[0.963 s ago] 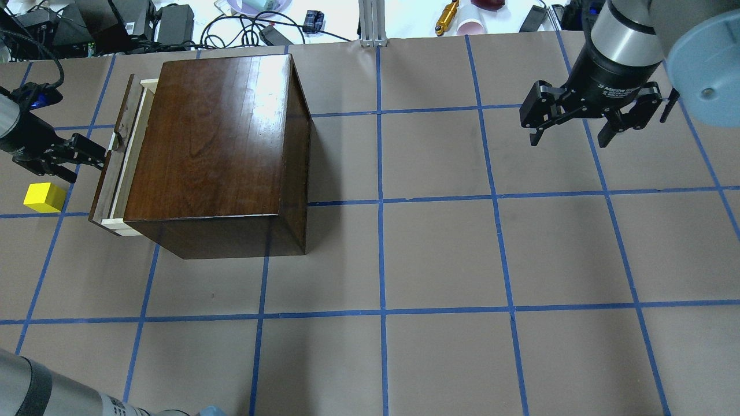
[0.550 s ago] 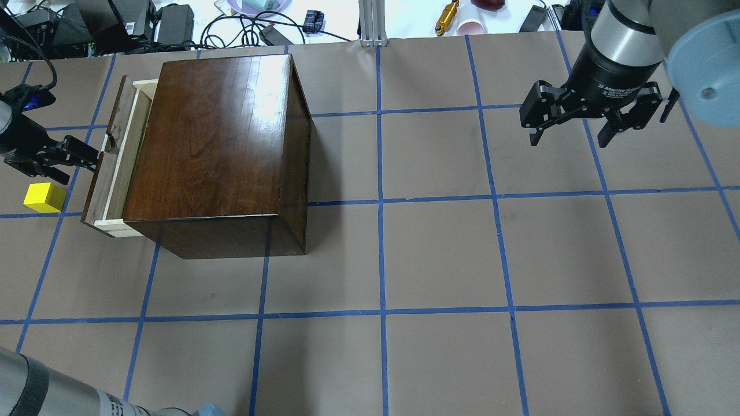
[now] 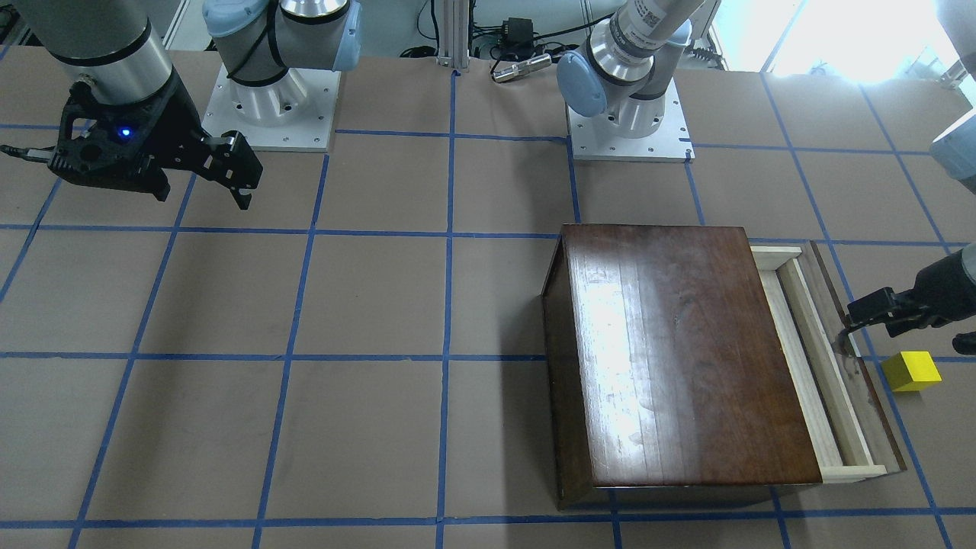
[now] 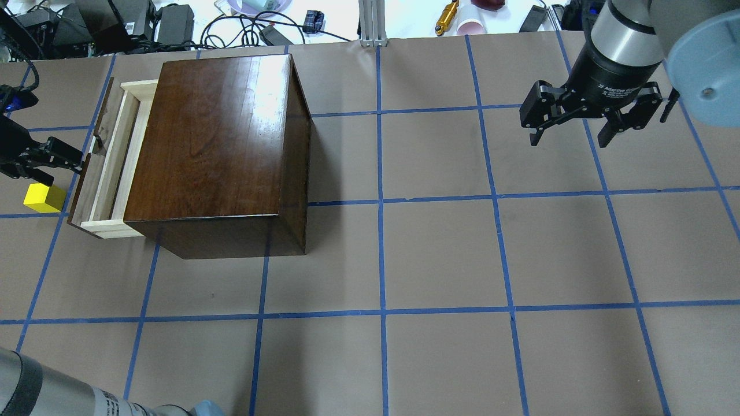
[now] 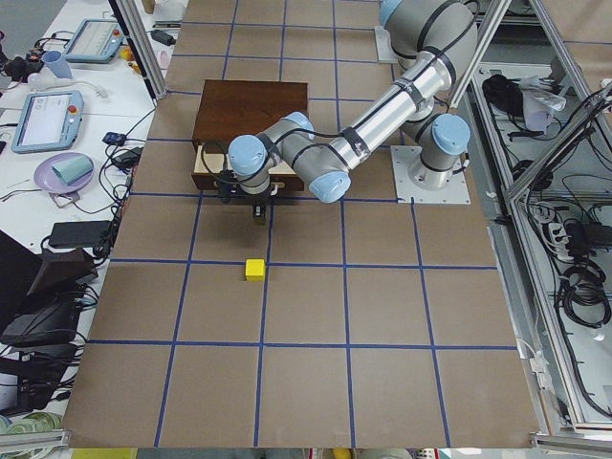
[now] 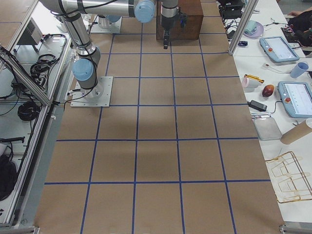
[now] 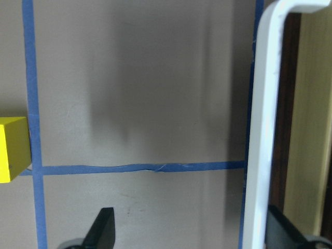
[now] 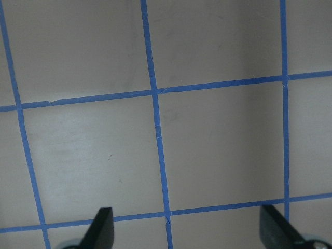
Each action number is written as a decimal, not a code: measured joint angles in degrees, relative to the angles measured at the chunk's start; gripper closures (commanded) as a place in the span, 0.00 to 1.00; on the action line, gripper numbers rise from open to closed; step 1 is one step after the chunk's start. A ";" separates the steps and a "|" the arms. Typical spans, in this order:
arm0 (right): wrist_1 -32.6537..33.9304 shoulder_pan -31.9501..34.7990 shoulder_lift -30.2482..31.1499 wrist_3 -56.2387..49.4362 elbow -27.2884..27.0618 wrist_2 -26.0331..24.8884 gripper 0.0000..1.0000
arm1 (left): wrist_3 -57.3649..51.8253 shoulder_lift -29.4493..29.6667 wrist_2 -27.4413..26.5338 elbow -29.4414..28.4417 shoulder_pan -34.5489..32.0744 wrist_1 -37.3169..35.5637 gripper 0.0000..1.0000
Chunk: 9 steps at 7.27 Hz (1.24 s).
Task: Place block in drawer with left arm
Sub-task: 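Release the handle and move the left gripper over the yellow cube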
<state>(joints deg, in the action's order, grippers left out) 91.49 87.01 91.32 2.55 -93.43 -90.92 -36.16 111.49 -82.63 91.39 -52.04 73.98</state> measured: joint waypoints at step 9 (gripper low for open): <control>0.00 0.00 0.00 0.00 0.00 0.03 0.00 | -4.29 1.41 -7.10 -6.05 2.38 3.57 0.00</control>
<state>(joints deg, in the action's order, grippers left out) 91.50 87.01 91.32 2.55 -93.43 -90.88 -40.45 112.90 -89.73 85.34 -49.66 77.55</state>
